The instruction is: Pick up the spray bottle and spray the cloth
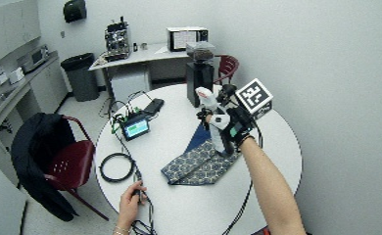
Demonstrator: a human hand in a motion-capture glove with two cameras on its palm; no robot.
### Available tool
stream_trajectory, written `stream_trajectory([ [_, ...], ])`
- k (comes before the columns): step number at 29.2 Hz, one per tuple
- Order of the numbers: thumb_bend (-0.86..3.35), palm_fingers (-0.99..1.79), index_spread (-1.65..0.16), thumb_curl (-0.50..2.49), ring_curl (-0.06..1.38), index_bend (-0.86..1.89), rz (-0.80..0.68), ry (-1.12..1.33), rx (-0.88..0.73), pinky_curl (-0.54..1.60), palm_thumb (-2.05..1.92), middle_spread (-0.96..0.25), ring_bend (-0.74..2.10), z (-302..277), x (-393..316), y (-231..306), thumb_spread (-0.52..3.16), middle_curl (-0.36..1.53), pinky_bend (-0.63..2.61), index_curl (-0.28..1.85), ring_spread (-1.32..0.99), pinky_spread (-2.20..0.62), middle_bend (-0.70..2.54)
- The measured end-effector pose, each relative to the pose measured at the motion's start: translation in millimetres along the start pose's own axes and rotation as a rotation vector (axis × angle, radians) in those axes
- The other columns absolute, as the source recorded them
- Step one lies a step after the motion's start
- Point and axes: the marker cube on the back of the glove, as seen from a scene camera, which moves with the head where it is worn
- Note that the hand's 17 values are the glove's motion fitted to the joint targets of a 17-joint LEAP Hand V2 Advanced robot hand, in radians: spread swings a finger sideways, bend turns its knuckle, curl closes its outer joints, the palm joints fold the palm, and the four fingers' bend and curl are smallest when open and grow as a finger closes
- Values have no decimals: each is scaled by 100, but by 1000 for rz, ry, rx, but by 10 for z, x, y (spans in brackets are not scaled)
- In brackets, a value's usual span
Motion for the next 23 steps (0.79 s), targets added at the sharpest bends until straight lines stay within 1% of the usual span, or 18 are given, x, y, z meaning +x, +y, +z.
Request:
stream_trajectory([
  [7, -3, 122, -21, 67, 43, 15, -30, -68, -4, 37, 95, -8, 71, 437, -25, -136, 68, 52, 34, 45, -10, -2, 49],
  [16, -2, 118, -22, 67, 43, 15, -62, -123, 55, 37, 96, -9, 68, 722, -30, -307, 69, 52, 35, 45, -10, -1, 47],
  [23, -3, 116, -23, 67, 42, 14, -44, -164, 76, 37, 96, -10, 66, 928, 211, -248, 70, 51, 33, 45, -11, -1, 45],
])
